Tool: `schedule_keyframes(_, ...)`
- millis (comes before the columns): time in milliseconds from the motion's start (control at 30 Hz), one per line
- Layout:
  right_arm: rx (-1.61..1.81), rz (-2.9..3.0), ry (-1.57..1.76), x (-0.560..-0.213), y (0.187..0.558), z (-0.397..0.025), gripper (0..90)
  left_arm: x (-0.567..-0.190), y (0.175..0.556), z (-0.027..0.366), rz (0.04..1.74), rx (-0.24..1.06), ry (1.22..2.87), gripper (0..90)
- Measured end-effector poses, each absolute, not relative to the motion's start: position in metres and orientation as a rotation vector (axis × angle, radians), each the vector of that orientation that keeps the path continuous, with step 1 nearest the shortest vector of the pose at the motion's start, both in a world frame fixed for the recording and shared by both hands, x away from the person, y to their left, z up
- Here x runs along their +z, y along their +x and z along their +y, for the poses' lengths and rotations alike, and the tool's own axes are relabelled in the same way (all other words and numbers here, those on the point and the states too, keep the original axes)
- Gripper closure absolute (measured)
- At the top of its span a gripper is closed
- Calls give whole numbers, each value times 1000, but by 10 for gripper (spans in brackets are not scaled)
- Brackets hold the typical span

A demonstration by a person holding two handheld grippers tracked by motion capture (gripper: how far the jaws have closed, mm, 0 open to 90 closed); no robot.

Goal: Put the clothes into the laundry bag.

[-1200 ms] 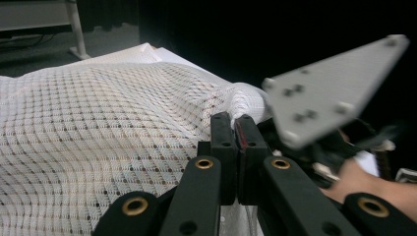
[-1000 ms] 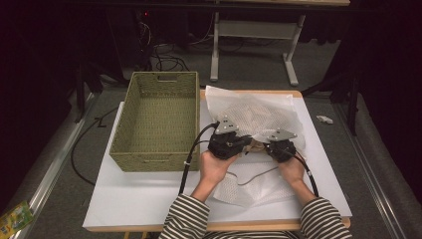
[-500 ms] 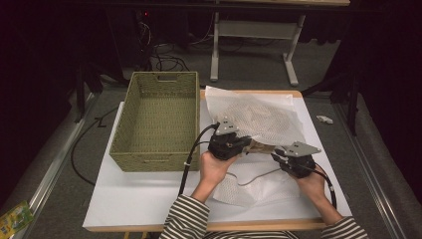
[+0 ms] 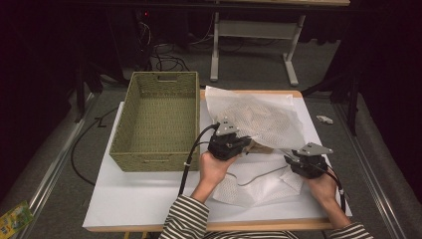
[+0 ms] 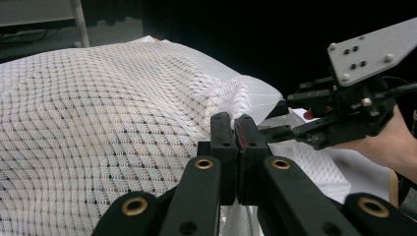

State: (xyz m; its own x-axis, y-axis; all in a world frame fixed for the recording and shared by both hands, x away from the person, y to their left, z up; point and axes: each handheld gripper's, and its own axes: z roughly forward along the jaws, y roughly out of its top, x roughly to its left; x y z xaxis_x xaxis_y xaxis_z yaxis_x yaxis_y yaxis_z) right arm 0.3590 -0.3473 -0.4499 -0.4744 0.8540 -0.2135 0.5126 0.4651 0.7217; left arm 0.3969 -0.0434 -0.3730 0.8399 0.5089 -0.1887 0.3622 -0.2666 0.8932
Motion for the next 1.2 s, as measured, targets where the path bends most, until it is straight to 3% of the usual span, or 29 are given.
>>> schedule_keyframes(267, 722, 2196, 1168, -463, 367, -347, 546, -376, 395, -50, 638, 182, 1923, 888)
schedule_keyframes(567, 681, 2233, 1147, -469, 366, -351, 802, -379, 393, -52, 634, 178, 1937, 887)
schedule_keyframes(1200, 857, 2160, 1064, -439, 313, -377, 857, -382, 386, -40, 643, 197, 1934, 886)
